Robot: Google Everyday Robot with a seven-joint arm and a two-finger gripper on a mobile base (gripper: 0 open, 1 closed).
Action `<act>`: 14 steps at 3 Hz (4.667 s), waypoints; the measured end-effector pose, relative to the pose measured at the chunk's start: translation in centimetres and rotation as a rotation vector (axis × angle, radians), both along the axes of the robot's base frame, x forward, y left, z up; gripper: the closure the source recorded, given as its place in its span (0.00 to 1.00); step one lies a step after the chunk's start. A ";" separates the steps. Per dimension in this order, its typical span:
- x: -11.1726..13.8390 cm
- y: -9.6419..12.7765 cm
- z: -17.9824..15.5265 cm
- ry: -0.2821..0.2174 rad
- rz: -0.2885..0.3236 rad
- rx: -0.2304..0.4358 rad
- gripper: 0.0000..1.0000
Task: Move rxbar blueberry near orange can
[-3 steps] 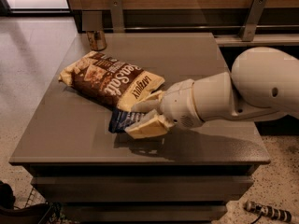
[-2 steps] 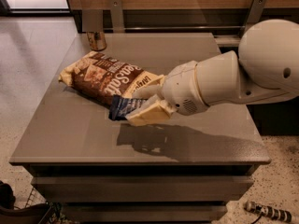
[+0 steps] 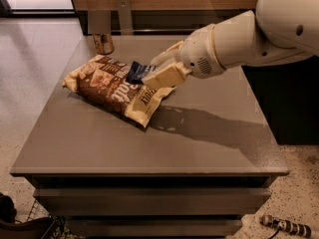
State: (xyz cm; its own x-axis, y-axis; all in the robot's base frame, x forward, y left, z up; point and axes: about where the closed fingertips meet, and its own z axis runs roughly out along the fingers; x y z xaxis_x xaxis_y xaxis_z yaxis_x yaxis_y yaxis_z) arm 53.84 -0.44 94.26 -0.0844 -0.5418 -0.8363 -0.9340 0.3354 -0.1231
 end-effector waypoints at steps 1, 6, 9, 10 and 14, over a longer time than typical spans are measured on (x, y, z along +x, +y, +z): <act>7.3 -0.1 2.4 -0.007 -0.103 0.014 1.00; 19.7 -0.2 1.6 -0.011 -0.214 0.020 1.00; 26.5 0.2 -3.8 0.027 -0.127 0.123 1.00; 28.2 3.0 -5.6 0.040 -0.099 0.094 1.00; 29.9 5.7 -8.1 0.052 -0.119 0.042 0.59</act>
Offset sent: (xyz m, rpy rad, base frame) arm 0.1662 0.0099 0.0451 -0.0227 -0.0229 -0.2240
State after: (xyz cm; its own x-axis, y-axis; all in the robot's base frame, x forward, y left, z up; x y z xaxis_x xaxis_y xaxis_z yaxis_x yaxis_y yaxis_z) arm 83.70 5.24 86.15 -0.1898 -0.4900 -0.8508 -0.8921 0.4479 -0.0589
